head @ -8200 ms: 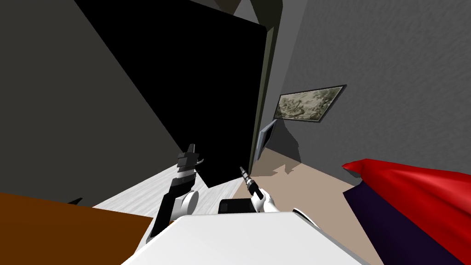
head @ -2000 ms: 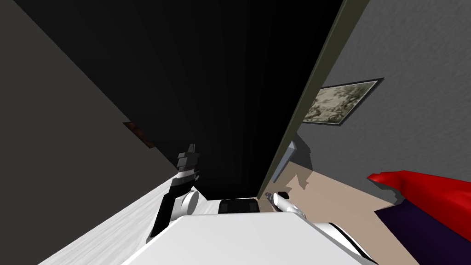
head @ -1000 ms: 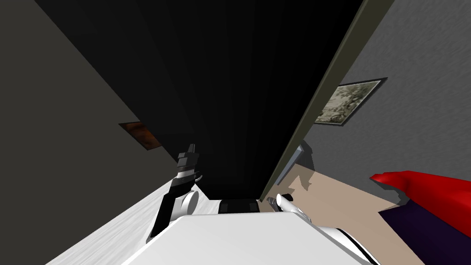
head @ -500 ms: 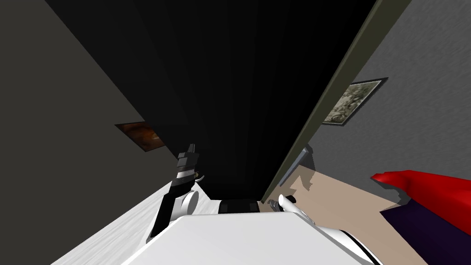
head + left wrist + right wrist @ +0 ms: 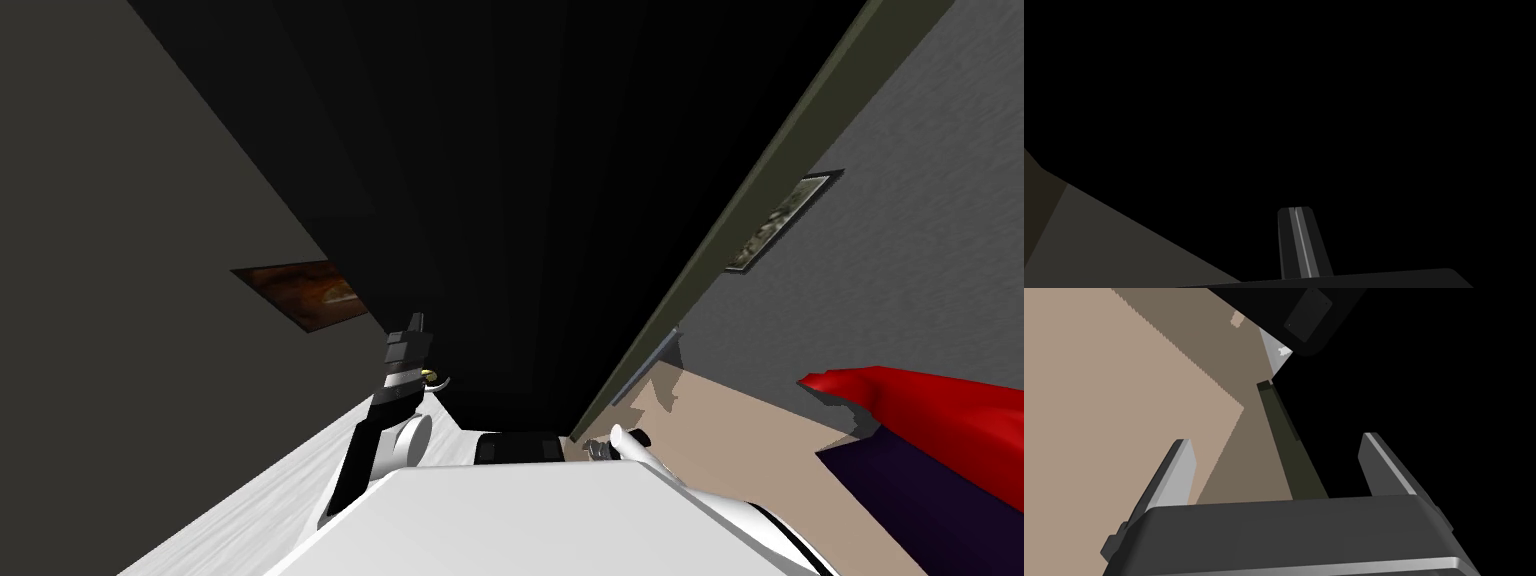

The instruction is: Push the door open

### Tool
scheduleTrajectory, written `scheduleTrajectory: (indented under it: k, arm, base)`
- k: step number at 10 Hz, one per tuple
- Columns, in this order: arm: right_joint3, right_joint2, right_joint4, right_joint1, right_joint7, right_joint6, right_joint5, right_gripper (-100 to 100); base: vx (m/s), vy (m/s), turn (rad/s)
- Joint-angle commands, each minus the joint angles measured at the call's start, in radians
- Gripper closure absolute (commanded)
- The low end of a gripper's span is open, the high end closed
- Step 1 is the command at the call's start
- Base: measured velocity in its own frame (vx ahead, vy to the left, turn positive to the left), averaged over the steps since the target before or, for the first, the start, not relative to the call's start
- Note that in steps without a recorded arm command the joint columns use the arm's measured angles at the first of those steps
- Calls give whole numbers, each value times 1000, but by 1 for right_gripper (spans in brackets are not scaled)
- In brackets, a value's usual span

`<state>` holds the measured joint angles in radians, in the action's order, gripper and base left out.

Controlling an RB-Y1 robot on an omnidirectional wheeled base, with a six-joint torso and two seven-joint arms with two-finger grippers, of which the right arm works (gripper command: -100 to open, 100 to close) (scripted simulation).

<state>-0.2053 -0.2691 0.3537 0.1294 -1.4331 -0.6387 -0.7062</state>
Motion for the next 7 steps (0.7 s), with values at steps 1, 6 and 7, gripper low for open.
scheduleTrajectory:
  k: [1, 6, 7]
  arm:
    - [3, 2, 28, -14, 14, -15, 9, -100]
    - [-43, -10, 17, -20, -69, -98, -29, -100]
    - [-58, -14, 13, -22, -96, -125, -41, -100]
  base:
    - [13, 25, 16]
    - [28, 60, -17]
    - [31, 42, -12]
